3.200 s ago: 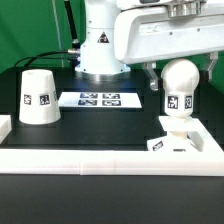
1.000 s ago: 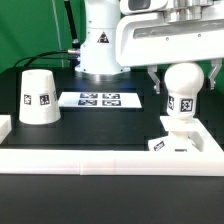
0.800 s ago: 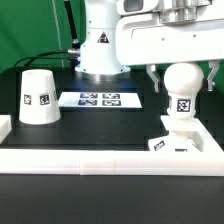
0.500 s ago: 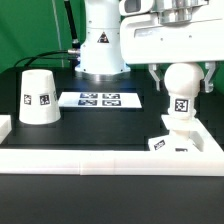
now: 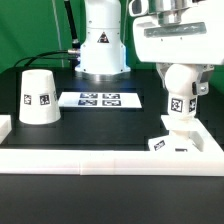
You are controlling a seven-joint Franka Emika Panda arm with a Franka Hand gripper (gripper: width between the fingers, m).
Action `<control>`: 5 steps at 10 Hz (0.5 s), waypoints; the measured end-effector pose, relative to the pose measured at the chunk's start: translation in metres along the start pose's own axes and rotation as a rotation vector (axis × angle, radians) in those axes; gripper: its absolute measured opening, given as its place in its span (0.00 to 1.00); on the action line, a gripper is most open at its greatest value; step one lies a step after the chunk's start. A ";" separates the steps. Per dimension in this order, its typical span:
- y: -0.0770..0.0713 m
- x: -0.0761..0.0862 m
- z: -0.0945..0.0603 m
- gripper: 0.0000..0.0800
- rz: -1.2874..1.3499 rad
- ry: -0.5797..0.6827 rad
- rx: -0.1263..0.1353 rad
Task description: Assemble lamp
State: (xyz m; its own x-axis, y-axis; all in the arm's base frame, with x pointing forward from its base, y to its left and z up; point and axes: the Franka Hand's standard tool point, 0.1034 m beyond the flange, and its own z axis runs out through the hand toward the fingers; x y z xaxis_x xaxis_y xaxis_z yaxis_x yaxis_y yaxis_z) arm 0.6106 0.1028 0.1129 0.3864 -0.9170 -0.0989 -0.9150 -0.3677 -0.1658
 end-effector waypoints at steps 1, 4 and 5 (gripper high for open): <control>0.000 0.000 0.000 0.72 0.044 -0.003 0.002; 0.000 0.001 0.000 0.72 0.269 -0.029 0.012; 0.000 0.000 0.000 0.72 0.291 -0.032 0.012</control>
Offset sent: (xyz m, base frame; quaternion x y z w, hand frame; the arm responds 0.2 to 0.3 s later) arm -0.0029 -0.0052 -0.0037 -0.0134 -0.0123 0.2114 0.9772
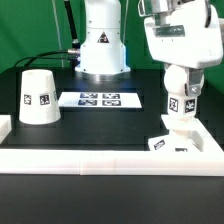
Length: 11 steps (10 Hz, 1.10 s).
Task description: Assemble lamp
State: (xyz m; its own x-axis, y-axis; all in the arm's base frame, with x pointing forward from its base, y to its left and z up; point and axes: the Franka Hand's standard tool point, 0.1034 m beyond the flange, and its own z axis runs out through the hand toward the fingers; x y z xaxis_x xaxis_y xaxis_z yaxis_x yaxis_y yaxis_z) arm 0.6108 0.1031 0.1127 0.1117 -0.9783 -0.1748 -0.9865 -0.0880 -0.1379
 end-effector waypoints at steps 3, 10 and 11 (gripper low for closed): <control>0.000 -0.001 0.000 0.72 0.103 -0.011 0.003; 0.000 -0.001 0.000 0.87 -0.336 -0.010 0.003; 0.000 -0.001 0.000 0.87 -0.435 -0.009 0.004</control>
Offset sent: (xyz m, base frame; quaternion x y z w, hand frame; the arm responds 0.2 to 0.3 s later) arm -0.0025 -0.0039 0.0006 -0.0035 0.0011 -0.0308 0.9995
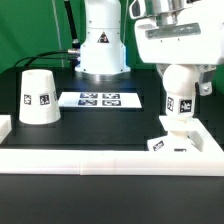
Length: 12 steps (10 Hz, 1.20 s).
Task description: Assemble lamp
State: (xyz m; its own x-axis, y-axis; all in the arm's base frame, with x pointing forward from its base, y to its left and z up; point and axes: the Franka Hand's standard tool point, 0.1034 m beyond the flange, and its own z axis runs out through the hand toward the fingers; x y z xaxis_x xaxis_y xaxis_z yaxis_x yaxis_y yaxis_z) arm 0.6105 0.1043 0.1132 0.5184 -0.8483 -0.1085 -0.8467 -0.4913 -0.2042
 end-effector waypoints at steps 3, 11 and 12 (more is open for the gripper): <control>0.002 0.000 0.000 0.87 -0.256 0.002 -0.001; 0.001 0.000 -0.003 0.87 -1.036 0.038 -0.075; 0.001 0.000 -0.004 0.87 -1.139 0.040 -0.084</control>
Offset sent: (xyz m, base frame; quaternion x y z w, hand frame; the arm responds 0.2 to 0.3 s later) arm 0.0000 0.0000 0.0000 0.0000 0.0000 -0.1296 0.9916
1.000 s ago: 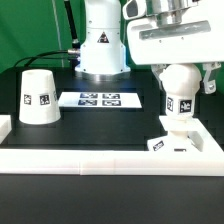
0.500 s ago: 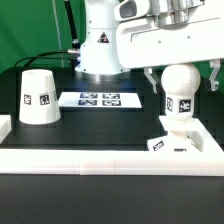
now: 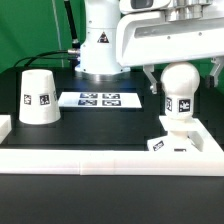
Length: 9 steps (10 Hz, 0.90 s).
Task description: Assemble lamp
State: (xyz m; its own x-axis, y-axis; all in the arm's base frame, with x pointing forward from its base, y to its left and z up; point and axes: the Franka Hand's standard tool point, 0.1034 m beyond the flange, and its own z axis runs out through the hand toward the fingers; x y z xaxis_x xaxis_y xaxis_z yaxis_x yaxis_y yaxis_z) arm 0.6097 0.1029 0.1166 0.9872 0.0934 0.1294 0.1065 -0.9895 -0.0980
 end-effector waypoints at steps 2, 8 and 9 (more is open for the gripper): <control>-0.002 0.000 0.000 0.87 -0.173 -0.001 -0.014; 0.001 -0.004 0.000 0.87 -0.649 -0.019 -0.035; 0.002 -0.003 0.000 0.87 -0.673 -0.020 -0.035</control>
Offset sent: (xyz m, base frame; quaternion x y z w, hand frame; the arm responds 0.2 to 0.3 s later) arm -0.0132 0.0006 0.0026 -0.0075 -0.0013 -0.1577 0.9875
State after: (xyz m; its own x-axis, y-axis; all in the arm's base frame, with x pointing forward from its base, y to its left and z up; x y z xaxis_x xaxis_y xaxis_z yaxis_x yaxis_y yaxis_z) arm 0.6064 0.1005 0.1163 0.7087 0.6929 0.1327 0.6960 -0.7175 0.0295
